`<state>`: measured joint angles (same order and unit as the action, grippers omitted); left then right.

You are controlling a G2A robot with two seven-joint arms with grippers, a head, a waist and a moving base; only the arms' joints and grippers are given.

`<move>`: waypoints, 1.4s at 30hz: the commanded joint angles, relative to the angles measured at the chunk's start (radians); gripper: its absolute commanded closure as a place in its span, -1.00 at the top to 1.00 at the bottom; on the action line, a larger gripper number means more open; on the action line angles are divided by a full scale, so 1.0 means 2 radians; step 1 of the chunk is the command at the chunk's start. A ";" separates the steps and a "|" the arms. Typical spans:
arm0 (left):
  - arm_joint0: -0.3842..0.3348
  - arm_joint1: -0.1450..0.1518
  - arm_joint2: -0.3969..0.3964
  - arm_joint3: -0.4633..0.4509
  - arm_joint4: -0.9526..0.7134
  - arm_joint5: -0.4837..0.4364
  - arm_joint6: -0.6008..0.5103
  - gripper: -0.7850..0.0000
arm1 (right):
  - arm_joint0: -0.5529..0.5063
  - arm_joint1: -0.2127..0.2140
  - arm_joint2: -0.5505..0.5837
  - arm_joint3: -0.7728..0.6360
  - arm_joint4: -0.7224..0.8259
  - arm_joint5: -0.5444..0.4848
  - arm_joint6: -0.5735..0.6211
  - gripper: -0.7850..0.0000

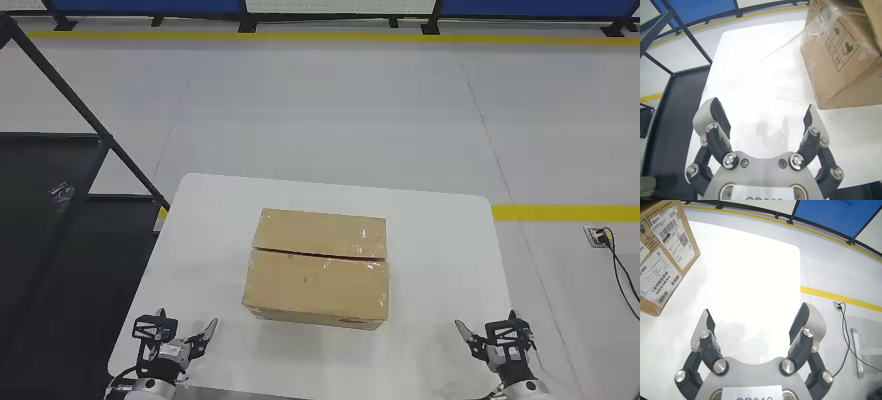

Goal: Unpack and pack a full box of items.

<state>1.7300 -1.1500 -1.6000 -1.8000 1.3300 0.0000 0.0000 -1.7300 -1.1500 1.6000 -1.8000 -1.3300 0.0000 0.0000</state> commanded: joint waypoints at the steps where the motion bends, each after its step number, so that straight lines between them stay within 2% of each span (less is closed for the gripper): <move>1: 0.000 0.000 0.000 0.000 0.000 0.000 0.000 1.00 | 0.000 0.000 0.000 0.000 0.000 0.000 0.000 1.00; 25: 0.000 0.000 0.000 0.000 -0.002 -0.001 0.001 1.00 | 0.001 0.000 -0.001 -0.003 0.000 -0.003 -0.001 1.00; 29: -0.002 -0.002 -0.010 -0.006 -0.031 -0.004 0.021 1.00 | 0.000 0.001 -0.006 -0.036 -0.014 -0.033 -0.001 1.00; 34: -0.007 -0.002 -0.039 -0.027 -0.083 -0.031 0.051 1.00 | 0.001 0.001 -0.014 -0.104 -0.002 -0.078 0.008 1.00; 36: -0.012 -0.001 -0.053 -0.036 -0.090 -0.039 0.060 1.00 | 0.003 0.001 -0.021 -0.134 0.005 -0.086 0.022 1.00; 39: -0.016 -0.001 -0.067 -0.055 -0.123 -0.060 0.055 1.00 | 0.014 -0.001 -0.037 -0.175 0.011 -0.067 0.063 1.00; 42: -0.017 0.000 -0.082 -0.070 -0.145 -0.079 0.041 1.00 | 0.017 -0.002 -0.043 -0.185 0.011 -0.069 0.073 1.00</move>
<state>1.6938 -1.1511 -1.7563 -1.9331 1.0477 -0.1508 0.0878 -1.6956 -1.1532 1.5119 -2.1749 -1.3071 -0.1372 0.1541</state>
